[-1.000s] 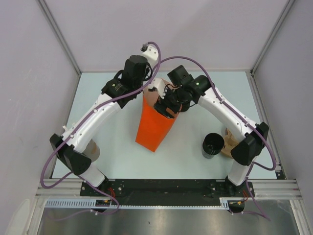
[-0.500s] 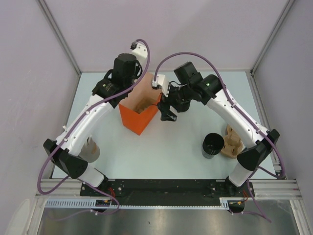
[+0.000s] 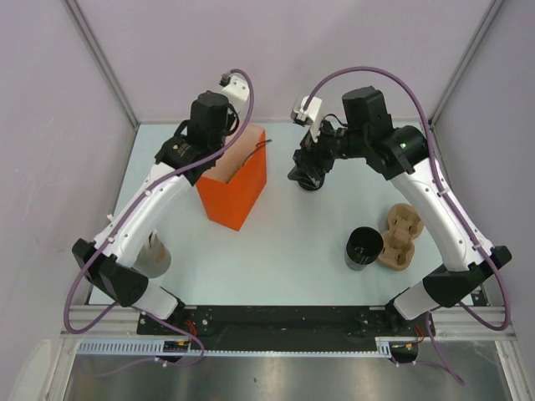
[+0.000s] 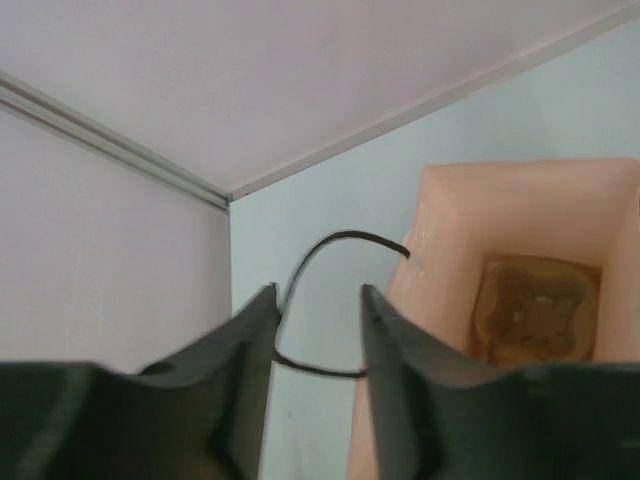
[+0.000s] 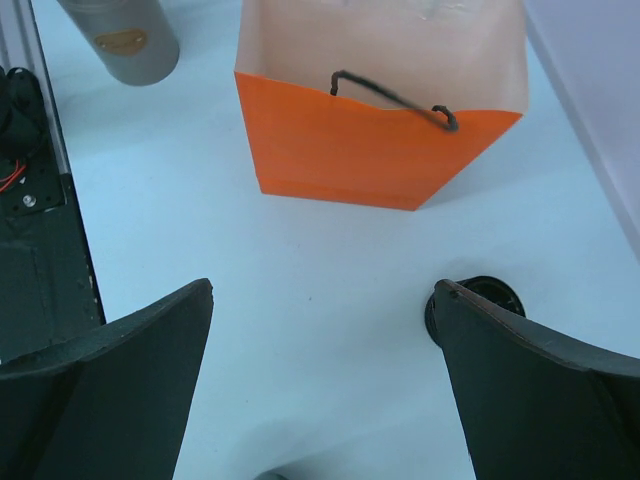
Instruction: Pack the takeout coffee
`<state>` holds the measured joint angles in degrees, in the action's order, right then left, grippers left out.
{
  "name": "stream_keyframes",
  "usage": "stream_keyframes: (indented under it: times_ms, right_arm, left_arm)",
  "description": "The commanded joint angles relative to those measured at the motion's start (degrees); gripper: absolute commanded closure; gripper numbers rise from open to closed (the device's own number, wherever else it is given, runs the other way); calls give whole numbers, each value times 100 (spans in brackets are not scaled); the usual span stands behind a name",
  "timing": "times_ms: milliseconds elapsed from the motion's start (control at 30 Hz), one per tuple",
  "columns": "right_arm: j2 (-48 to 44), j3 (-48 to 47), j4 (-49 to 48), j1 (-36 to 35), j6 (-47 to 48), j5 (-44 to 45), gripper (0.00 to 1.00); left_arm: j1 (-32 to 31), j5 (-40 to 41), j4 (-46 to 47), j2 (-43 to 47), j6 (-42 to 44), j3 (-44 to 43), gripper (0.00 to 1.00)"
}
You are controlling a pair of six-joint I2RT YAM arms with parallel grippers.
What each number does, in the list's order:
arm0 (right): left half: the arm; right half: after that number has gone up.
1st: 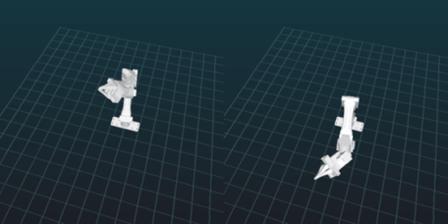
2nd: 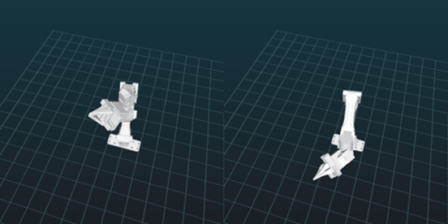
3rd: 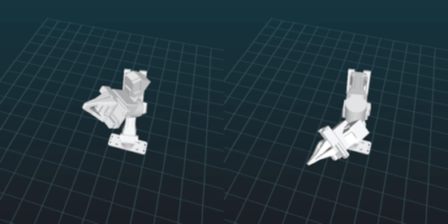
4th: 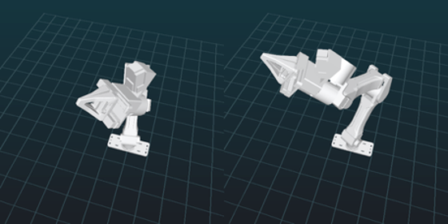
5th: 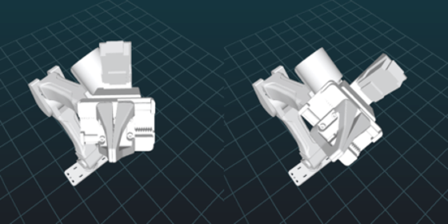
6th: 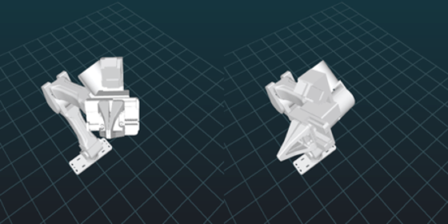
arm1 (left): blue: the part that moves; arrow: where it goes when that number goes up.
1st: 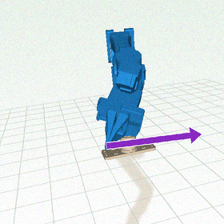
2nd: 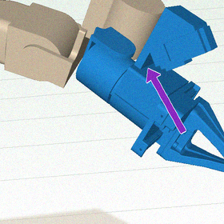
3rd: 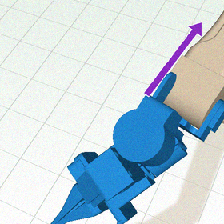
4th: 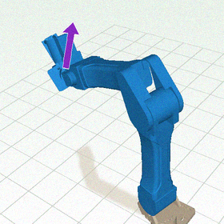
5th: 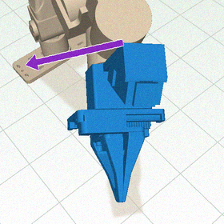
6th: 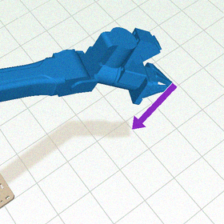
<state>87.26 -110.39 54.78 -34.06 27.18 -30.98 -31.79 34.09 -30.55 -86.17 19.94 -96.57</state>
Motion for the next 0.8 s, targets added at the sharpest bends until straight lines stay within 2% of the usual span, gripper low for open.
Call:
stream_keyframes:
  times_ms: [0,267,400,567,667,767]
  right_arm:
    - [-218,272,-460,40,-134,-84,3]
    - [-359,755,-864,137,-134,-163,3]
    - [-429,1001,-1277,181,-362,74,4]
    - [-482,1107,-1400,461,-485,-65,4]
    - [-544,1204,-1567,541,-547,-276,4]
    - [-561,1239,-1787,445,-381,-294,4]
  left_arm:
    - [147,-7,259,285,141,60,48]
    - [287,-481,365,618,159,95,41]
    - [287,-1366,348,900,194,113,38]
    - [174,-2274,155,1146,202,174,35]
    - [7,-2302,180,1182,343,288,35]
    - [6,-1618,373,1147,387,376,35]
